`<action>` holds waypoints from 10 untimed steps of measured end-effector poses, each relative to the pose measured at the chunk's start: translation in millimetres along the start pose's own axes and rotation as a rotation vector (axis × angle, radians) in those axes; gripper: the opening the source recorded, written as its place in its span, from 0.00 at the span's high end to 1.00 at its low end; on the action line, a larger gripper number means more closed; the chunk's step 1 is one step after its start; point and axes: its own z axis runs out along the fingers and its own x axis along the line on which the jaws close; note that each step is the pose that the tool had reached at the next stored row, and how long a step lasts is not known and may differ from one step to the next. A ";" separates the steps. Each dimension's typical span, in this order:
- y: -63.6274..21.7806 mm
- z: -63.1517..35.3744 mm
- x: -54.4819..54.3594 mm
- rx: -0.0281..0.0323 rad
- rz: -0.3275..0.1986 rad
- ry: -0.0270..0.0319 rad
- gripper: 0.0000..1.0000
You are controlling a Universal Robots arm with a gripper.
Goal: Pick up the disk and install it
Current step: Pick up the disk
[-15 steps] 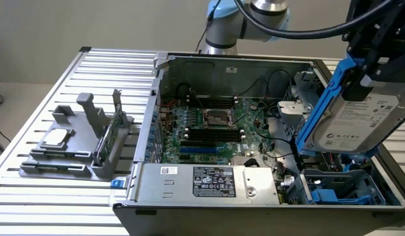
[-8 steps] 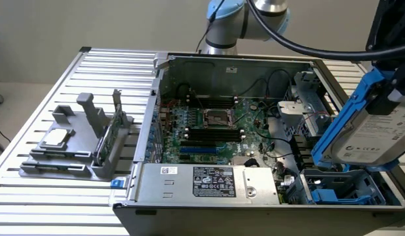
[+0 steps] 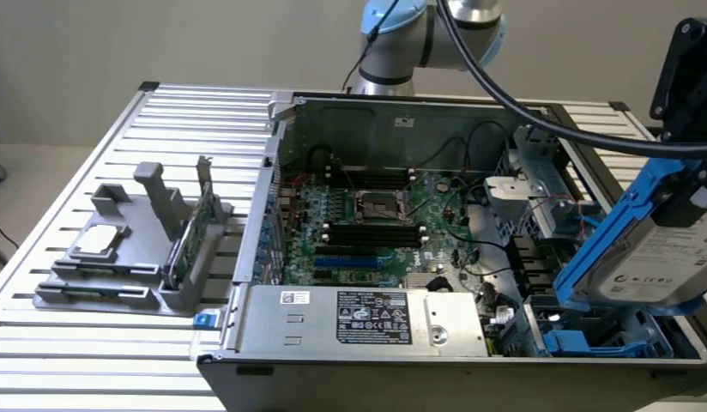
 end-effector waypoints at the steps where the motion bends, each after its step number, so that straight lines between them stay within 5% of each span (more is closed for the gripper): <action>1: 0.0 1.1 0.0 0.0000 -0.008 -0.0009 0.67; 10: 0.3 12.4 -0.1 0.0000 -0.059 -0.0071 0.67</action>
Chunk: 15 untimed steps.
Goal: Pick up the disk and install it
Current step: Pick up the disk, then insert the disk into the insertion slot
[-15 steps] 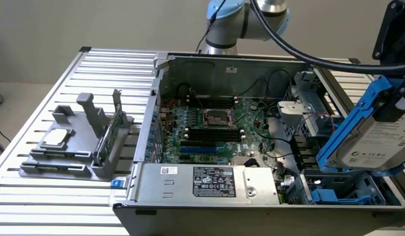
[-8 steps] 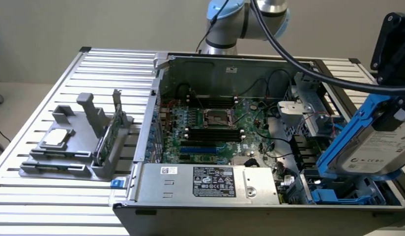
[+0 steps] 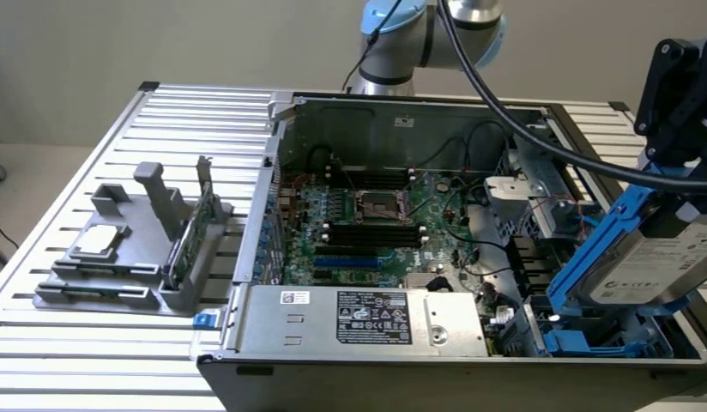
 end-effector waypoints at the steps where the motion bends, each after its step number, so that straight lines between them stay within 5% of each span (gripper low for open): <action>1: 0.0 0.0 0.0 0.0000 0.000 0.0003 0.67; 15: 0.7 2.5 -0.1 0.0000 0.000 0.0003 0.67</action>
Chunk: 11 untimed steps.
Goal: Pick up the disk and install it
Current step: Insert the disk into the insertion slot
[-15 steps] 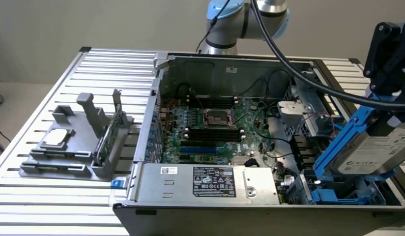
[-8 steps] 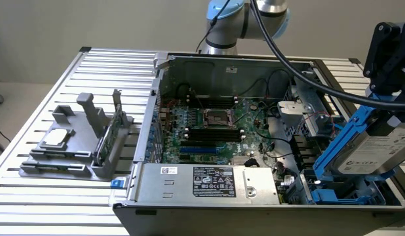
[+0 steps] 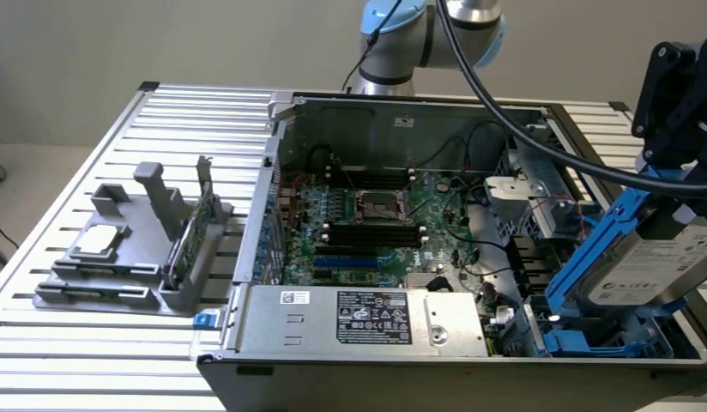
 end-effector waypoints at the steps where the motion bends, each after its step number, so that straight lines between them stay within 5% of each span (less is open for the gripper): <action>1: 0.2 0.1 0.0 0.0000 0.000 0.0001 0.67; 11: 1.7 6.4 0.5 -0.0025 0.000 0.0001 0.67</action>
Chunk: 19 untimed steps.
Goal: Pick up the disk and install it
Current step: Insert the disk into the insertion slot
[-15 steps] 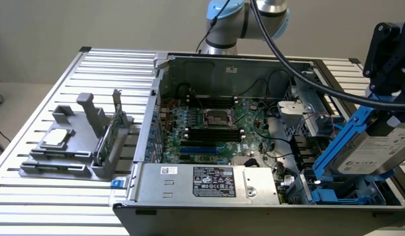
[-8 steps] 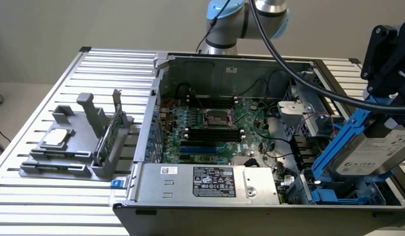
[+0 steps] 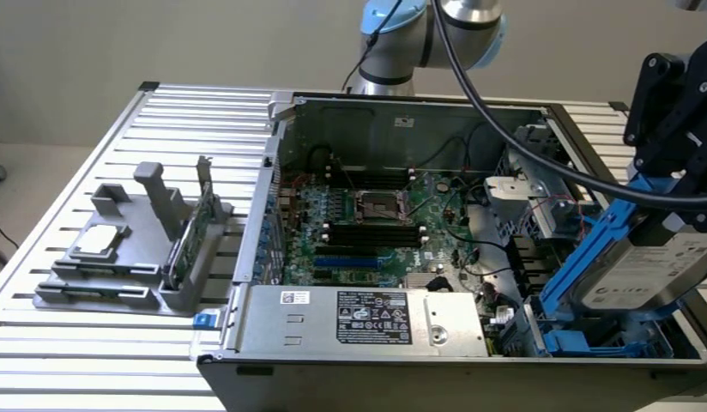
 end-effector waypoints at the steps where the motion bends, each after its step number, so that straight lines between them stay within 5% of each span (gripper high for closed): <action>1: 0.1 0.3 0.2 -0.0007 0.000 -0.0004 0.67; 5: 0.0 2.5 1.6 -0.0021 0.000 -0.0027 0.67; 19: 0.0 11.5 9.1 -0.0026 -0.001 -0.0352 0.67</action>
